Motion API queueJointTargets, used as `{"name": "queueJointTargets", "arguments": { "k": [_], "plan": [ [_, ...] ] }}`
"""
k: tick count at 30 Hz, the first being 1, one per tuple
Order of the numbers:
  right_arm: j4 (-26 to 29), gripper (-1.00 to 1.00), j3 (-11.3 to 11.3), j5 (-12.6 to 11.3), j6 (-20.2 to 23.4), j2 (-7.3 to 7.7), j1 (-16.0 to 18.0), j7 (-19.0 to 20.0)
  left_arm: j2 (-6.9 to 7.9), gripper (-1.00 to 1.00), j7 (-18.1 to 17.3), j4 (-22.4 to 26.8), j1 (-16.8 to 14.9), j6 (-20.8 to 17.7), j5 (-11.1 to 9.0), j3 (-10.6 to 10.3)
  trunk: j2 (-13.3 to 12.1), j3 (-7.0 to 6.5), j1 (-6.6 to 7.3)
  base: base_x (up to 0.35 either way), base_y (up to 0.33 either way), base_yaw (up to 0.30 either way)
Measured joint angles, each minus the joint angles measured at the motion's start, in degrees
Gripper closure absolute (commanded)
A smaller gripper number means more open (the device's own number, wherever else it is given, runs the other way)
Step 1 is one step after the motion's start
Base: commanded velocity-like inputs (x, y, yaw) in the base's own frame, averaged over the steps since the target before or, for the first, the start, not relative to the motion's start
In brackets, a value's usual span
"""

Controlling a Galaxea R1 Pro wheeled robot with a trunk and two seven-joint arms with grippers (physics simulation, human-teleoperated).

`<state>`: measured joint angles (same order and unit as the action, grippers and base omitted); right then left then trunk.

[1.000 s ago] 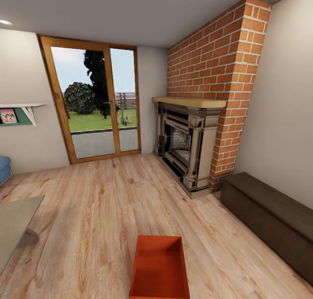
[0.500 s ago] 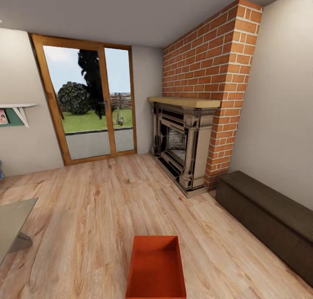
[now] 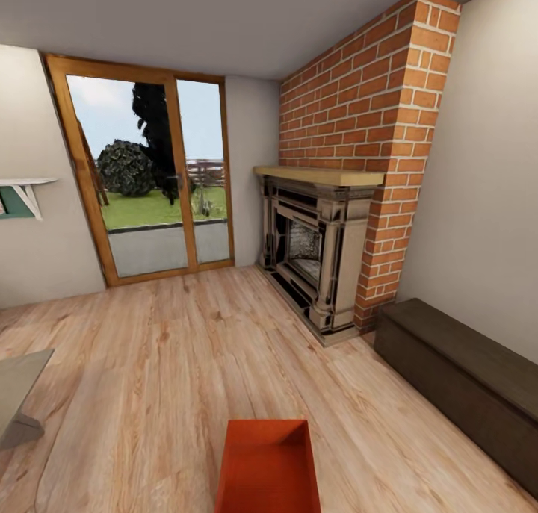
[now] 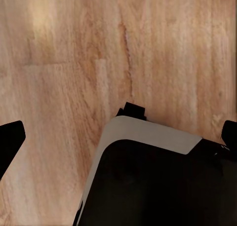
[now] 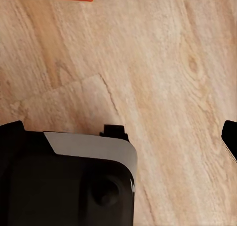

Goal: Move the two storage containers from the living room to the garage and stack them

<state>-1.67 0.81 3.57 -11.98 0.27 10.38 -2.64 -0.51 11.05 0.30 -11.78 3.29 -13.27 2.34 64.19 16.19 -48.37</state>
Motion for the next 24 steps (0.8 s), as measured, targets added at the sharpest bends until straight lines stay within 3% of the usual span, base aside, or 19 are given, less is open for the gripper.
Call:
{"name": "queueJointTargets", "arguments": {
  "k": [10,24],
  "plan": [
    [0.0,-1.0,0.0,-0.08,0.0,-0.08,0.0,-0.48,0.08,-1.0,0.0,0.0,-0.03,0.06,0.0,0.0,0.0,0.0,-0.01,0.281,0.0,0.0],
    [0.0,-1.0,-0.04,-0.08,0.01,-0.09,0.0,-0.61,0.09,-1.0,0.0,0.0,-0.01,0.07,0.0,0.0,0.0,0.0,-0.02,0.054,0.0,0.0]
  ]
}}
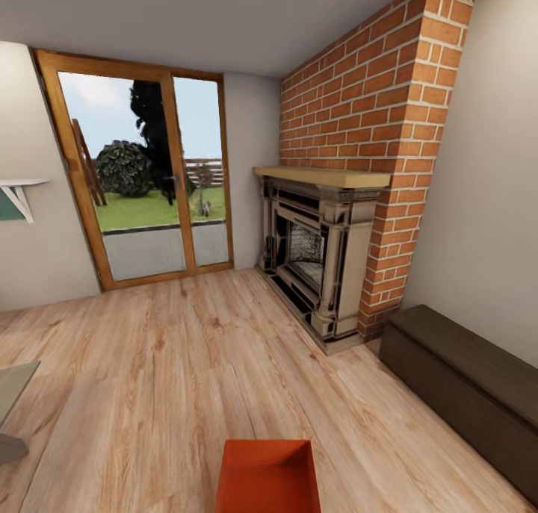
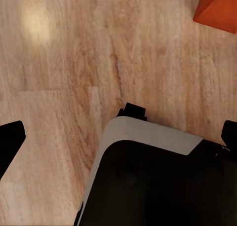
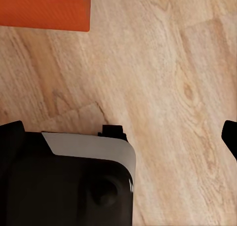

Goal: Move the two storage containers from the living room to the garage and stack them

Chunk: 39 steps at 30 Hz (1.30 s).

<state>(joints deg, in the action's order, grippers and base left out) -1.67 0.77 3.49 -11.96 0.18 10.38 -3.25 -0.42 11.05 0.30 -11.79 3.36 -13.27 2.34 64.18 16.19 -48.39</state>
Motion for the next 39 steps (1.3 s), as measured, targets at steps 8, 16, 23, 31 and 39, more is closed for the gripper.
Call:
{"name": "queueJointTargets", "arguments": {
  "k": [8,16,23,31,39],
  "plan": [
    [0.0,-1.0,0.04,0.05,-0.1,0.09,0.0,0.21,0.07,-1.0,0.0,0.0,0.0,0.02,0.01,0.0,0.0,0.0,-0.01,0.024,0.0,0.0],
    [0.0,-1.0,-0.03,-0.1,0.07,0.08,0.0,0.16,0.09,-1.0,0.0,0.0,0.02,0.02,-0.01,0.0,0.0,0.0,-0.01,0.0,0.0,0.015],
    [0.0,-1.0,-0.04,0.04,-0.27,0.11,0.0,0.6,0.09,-1.0,0.0,0.0,0.01,0.02,-0.01,0.0,-0.01,0.28,-0.01,0.0,0.0,0.0],
    [0.0,-1.0,0.03,0.16,-0.32,0.16,0.0,0.7,0.09,-1.0,0.0,0.0,0.0,0.02,-0.01,0.0,-0.01,0.99,-0.01,0.0,0.0,0.0],
    [0.0,-1.0,0.04,0.16,-0.32,0.17,0.0,0.7,0.09,-1.0,0.07,0.06,0.01,0.02,-0.08,0.0,0.0,1.73,-0.01,0.0,0.0,0.0]
  ]
}}
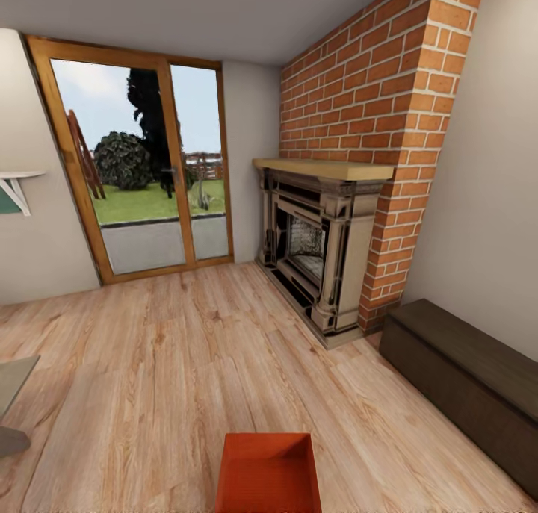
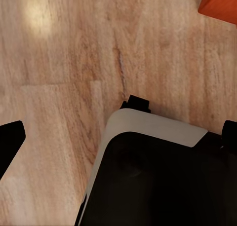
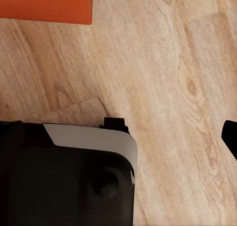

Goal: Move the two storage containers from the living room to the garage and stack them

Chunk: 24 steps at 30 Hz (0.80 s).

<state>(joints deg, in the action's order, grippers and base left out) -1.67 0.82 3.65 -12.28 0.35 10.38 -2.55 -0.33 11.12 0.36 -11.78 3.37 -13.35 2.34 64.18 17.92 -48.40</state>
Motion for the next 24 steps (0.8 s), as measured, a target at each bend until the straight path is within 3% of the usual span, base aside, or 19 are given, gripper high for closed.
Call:
{"name": "queueJointTargets", "arguments": {
  "k": [14,24],
  "plan": [
    [0.0,-1.0,0.01,-0.04,0.29,-0.08,0.0,0.03,1.01,-1.0,0.09,0.65,-0.01,-0.06,0.55,-0.37,0.0,1.3,0.0,0.0,0.0,0.0],
    [0.0,-1.0,0.0,-0.15,0.44,-0.09,0.0,0.07,0.95,-1.0,0.09,0.63,0.02,-0.06,0.6,-0.35,0.0,2.22,0.0,0.0,0.0,0.0]
  ]
}}
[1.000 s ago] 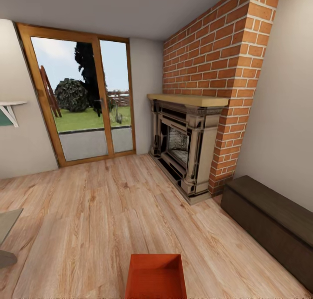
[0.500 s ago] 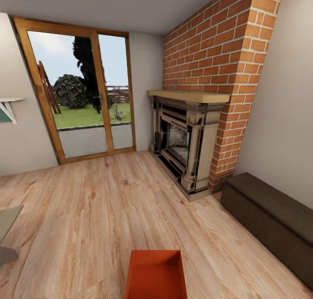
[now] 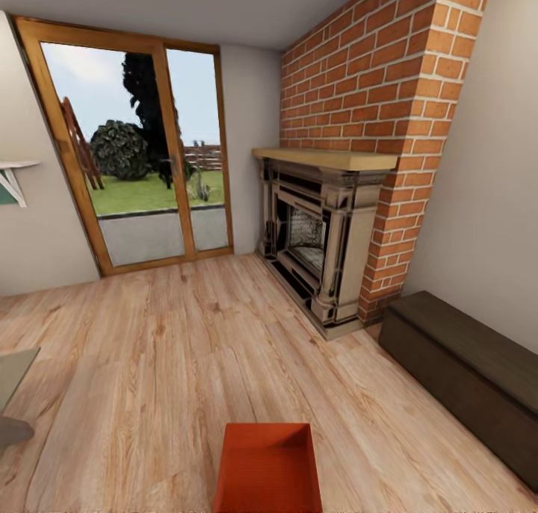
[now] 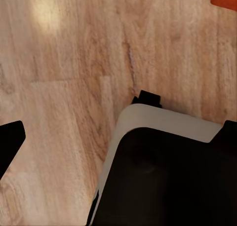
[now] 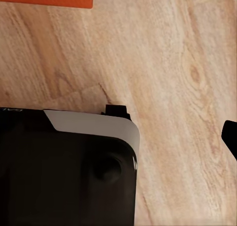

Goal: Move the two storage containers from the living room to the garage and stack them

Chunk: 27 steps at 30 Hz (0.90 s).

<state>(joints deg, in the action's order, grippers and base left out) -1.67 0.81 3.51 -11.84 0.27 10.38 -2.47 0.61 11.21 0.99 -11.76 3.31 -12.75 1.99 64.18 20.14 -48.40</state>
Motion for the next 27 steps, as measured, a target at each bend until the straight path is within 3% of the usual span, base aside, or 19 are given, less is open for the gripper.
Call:
{"name": "queueJointTargets", "arguments": {
  "k": [27],
  "plan": [
    [0.0,-1.0,0.0,-0.09,0.1,0.02,0.0,0.09,0.1,-1.0,0.0,0.02,-0.04,0.02,0.08,-0.13,0.0,2.51,0.0,0.0,0.0,0.0]
  ]
}}
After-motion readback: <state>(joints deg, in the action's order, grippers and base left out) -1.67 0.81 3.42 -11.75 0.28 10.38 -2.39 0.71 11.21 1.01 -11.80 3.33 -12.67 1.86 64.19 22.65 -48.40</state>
